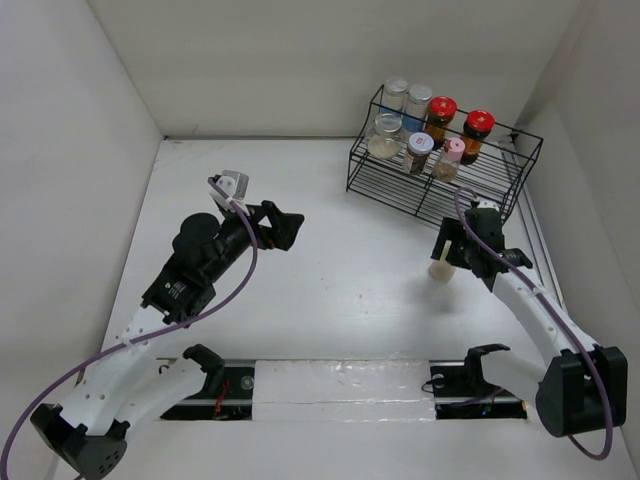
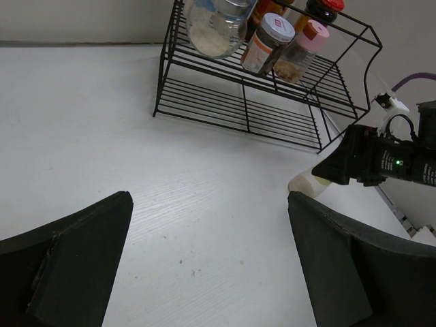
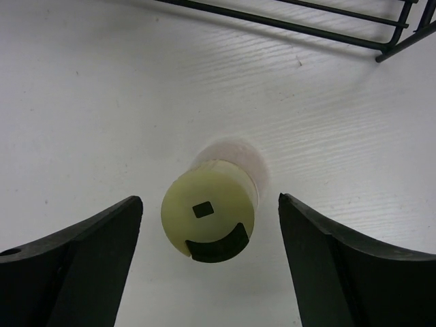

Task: Organize the condiment bottles

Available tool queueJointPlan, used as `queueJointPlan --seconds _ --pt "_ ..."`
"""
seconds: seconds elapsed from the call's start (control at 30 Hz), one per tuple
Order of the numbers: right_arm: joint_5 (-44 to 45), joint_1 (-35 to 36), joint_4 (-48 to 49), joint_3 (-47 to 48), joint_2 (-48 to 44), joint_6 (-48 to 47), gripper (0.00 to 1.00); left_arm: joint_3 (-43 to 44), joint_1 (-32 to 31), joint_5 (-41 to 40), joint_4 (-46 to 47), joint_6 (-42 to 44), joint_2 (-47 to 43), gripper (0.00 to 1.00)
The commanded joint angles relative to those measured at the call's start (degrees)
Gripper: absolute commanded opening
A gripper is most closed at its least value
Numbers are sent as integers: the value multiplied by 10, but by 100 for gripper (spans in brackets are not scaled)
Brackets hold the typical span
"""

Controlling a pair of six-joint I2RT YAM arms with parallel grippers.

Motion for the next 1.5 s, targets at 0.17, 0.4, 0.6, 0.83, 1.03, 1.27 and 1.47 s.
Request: queueJointPlan --seconds 0.17,0.4,0.6,0.83,1.03,1.27,1.47 --pt "33 5 31 -18 -20 19 61 23 0 3 22 -4 -9 93" --pt "63 21 -19 73 -50 8 50 23 0 3 22 -4 -9 93" --pt "94 37 -20 205 -63 -29 50 23 0 14 22 -4 -3 93" --pt "86 -31 -1 347 43 -72 51 23 0 14 22 -4 2 93" --pt "41 -91 11 390 113 -89 51 23 0 8 22 -4 2 93" --pt "-15 -131 6 403 168 -95 51 23 0 8 22 -4 2 93" --pt "-40 -149 6 403 194 -101 55 23 0 13 22 -4 2 93"
